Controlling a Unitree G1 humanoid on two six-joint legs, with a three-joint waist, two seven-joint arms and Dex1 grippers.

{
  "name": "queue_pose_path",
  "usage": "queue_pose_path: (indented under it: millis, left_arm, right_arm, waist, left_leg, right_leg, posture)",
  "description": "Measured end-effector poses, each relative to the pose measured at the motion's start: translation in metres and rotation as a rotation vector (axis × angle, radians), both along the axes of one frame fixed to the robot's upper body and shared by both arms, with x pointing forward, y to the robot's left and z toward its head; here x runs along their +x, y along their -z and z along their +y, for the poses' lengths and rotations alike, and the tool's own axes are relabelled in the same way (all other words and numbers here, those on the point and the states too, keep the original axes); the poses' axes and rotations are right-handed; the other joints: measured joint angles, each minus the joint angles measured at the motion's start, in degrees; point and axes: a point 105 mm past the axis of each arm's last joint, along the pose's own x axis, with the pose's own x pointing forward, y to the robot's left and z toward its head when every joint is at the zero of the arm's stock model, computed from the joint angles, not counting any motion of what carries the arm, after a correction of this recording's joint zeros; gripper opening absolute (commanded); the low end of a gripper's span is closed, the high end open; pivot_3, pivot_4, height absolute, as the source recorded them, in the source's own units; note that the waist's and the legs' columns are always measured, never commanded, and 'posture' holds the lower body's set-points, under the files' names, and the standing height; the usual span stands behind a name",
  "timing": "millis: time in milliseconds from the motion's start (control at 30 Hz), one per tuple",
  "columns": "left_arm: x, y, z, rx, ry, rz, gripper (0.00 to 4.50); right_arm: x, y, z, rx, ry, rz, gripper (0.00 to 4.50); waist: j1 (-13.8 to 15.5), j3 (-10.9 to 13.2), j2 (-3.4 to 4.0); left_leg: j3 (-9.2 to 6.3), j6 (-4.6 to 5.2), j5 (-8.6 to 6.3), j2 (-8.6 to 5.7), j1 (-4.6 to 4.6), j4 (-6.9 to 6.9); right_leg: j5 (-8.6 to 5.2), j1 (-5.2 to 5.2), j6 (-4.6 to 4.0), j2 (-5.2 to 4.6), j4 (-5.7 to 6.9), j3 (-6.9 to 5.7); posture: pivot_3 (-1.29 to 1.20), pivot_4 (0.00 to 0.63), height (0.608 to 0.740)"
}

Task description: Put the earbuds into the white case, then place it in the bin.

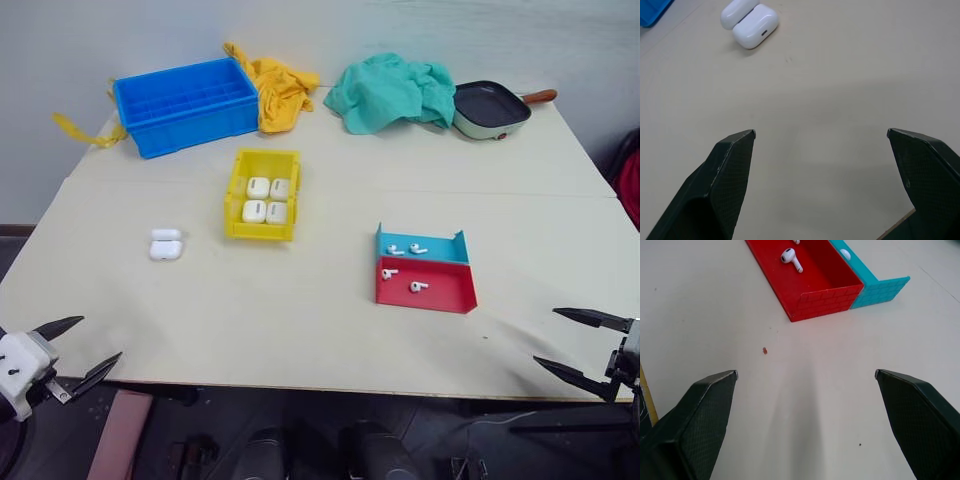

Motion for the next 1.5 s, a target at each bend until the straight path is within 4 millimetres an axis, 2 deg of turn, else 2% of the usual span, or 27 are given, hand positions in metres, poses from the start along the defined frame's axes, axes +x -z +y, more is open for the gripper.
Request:
queue_pose_path:
  millis: [233,400,467,533,600,667,767,833,933,1033,1133,1233,1300,1367,1500]
  left_arm:
    - [0.001,-0.002,0.001,-0.048,-0.017,-0.006,4.43]
    - [-0.002,-0.021,0.005,-0.205,-0.090,-0.031,4.43]
    - [-0.004,-0.026,0.010,-0.241,-0.158,-0.032,4.43]
    - [-0.009,-0.027,0.021,-0.255,-0.264,-0.045,4.43]
    - [-0.015,-0.023,0.032,-0.272,-0.369,-0.054,4.43]
    - [-0.021,-0.022,0.042,-0.292,-0.459,-0.058,4.43]
    - [-0.044,-0.021,0.070,-0.397,-0.709,-0.022,4.43]
    - [-0.060,-0.012,0.071,-0.423,-0.779,0.089,4.43]
    - [-0.059,-0.012,0.060,-0.439,-0.772,0.191,4.43]
    - [-0.039,-0.030,0.042,-0.458,-0.696,0.206,4.43]
    - [-0.004,-0.056,0.014,-0.410,-0.579,0.208,4.43]
    - [0.041,-0.084,-0.016,-0.381,-0.513,0.214,4.43]
    - [0.065,-0.096,-0.034,-0.391,-0.481,0.243,4.43]
    - [0.082,-0.097,-0.047,-0.382,-0.478,0.306,4.43]
    - [0.116,-0.089,-0.064,-0.327,-0.507,0.417,4.43]
  right_arm:
    - [0.004,-0.004,0.006,0.008,-0.011,-0.009,4.50]
    - [0.020,-0.026,0.037,0.176,-0.048,-0.134,4.50]
    - [0.024,-0.033,0.049,0.235,-0.061,-0.160,4.50]
    - [0.023,-0.041,0.069,0.303,-0.127,-0.204,4.50]
    - [0.020,-0.042,0.092,0.350,-0.206,-0.204,4.50]
    - [0.017,-0.041,0.105,0.383,-0.251,-0.190,4.50]
    - [0.019,-0.049,0.124,0.445,-0.322,-0.261,4.50]
    - [0.019,-0.050,0.131,0.458,-0.349,-0.302,4.50]
    - [0.021,-0.044,0.133,0.439,-0.359,-0.315,4.50]
    - [0.023,-0.039,0.130,0.434,-0.343,-0.305,4.50]
    - [0.027,-0.038,0.128,0.435,-0.334,-0.308,4.50]
    - [0.029,-0.038,0.128,0.432,-0.334,-0.308,4.50]
    - [0.029,-0.037,0.127,0.433,-0.331,-0.303,4.50]
    - [0.030,-0.036,0.128,0.434,-0.333,-0.299,4.50]
    - [0.033,-0.035,0.130,0.439,-0.337,-0.292,4.50]
  waist:
    - [-0.4,0.0,0.00]
    - [-0.9,0.0,-0.03]
    - [-0.8,0.0,-0.02]
    - [-0.8,0.0,-0.03]
    - [-0.8,0.0,-0.03]
    - [-0.7,0.0,-0.04]
    - [-0.8,-0.1,-0.30]
    - [-0.9,-0.1,-0.33]
    - [0.0,-0.1,-0.42]
    - [0.9,-0.1,-0.42]
    - [0.9,-0.1,-0.39]
    - [0.8,0.0,-0.33]
    - [0.8,0.0,-0.32]
    - [0.2,0.0,-0.32]
    - [0.2,0.0,-0.33]
  left_leg:
    - [0.00,-0.01,0.00,0.00,0.01,0.01]
    - [-0.02,-0.05,0.02,0.02,0.00,0.01]
    - [-0.02,-0.05,0.02,0.01,0.01,0.02]
    - [-0.05,-0.07,0.01,0.02,0.01,0.00]
    - [-0.05,-0.08,0.00,0.02,-0.04,0.00]
    - [-0.04,-0.08,0.01,0.01,-0.06,0.04]
    - [-0.07,-0.08,0.01,0.02,-0.03,0.04]
    - [-0.07,-0.09,0.00,0.00,-0.04,0.04]
    - [-0.13,-0.11,0.01,0.00,-0.05,0.08]
    - [-0.14,-0.17,0.05,0.00,-0.05,0.08]
    - [-0.14,-0.20,0.13,-0.01,-0.05,0.05]
    - [-0.12,-0.25,0.20,-0.01,-0.05,0.03]
    - [-0.10,-0.27,0.21,-0.02,-0.05,0.00]
    - [-0.01,-0.68,0.43,-0.01,-0.17,-0.01]
    - [-0.02,-0.84,0.51,0.04,-0.31,0.02]
  right_leg:
    - [0.00,-0.01,0.00,0.00,0.05,0.00]
    - [0.00,-0.05,0.01,0.02,0.21,-0.02]
    - [0.00,-0.07,0.01,0.01,0.25,-0.01]
    - [0.00,-0.09,0.01,0.03,0.28,-0.03]
    - [0.00,-0.15,0.02,0.03,0.29,-0.03]
    - [0.00,-0.16,0.02,0.01,0.30,-0.02]
    - [0.00,-0.16,0.02,0.02,0.36,-0.04]
    - [0.00,-0.16,0.02,-0.02,0.33,-0.03]
    - [0.00,-0.14,0.02,-0.02,0.34,-0.06]
    - [0.00,-0.12,0.00,-0.04,0.34,-0.07]
    - [0.00,-0.05,0.00,-0.09,0.31,-0.07]
    - [0.00,-0.06,0.00,-0.06,0.34,-0.08]
    - [0.02,-0.11,0.05,-0.07,0.43,-0.09]
    - [0.07,-0.37,0.14,-0.05,0.64,-0.07]
    - [0.09,-0.77,0.20,0.08,1.23,-0.07]
  posture:
    - [0.00,0.150,0.740]
    - [0.00,0.150,0.740]
    - [0.00,0.150,0.740]
    - [0.00,0.150,0.740]
    - [0.00,0.150,0.740]
    - [0.00,0.150,0.740]
    - [0.00,0.150,0.740]
    - [0.00,0.150,0.740]
    - [0.00,0.150,0.740]
    - [0.00,0.150,0.740]
    - [0.00,0.150,0.740]
    - [0.00,0.150,0.740]
    - [0.00,0.150,0.740]
    - [0.00,0.150,0.740]
    - [0.00,0.150,0.740]
